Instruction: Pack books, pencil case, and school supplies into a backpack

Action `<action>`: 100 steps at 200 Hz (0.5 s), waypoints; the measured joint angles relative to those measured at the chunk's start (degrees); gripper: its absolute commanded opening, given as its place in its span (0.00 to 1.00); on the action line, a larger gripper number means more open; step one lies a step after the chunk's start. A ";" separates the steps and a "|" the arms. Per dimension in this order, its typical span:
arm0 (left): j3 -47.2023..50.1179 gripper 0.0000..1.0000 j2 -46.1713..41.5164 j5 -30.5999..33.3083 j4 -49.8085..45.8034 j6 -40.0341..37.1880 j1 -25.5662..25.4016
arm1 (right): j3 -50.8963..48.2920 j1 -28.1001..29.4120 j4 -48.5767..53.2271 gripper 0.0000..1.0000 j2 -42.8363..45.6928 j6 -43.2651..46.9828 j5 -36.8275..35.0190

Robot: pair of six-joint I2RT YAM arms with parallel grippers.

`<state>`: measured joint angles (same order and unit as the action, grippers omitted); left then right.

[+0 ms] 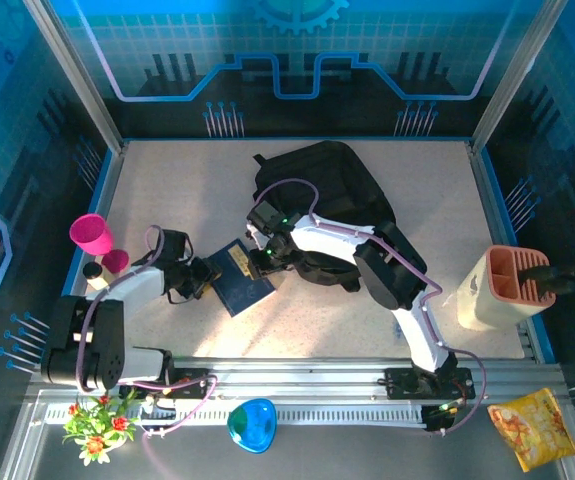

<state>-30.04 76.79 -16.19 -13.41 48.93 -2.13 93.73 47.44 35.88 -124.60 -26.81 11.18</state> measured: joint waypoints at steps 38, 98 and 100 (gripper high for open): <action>-0.02 0.48 0.50 -1.40 0.20 -2.51 0.39 | 0.00 -0.26 0.04 0.31 -0.02 -0.96 -0.24; -0.24 0.44 1.16 -4.26 0.15 -6.54 1.31 | 0.00 -0.26 -0.04 0.26 -0.90 -1.99 -0.46; -0.24 0.43 1.16 -4.33 0.20 -6.75 1.33 | 0.00 -0.26 -0.07 0.26 -0.90 -2.03 -0.46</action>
<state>-30.28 77.95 -20.51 -13.21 42.17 -0.80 93.73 47.18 35.81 -125.49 -28.84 10.72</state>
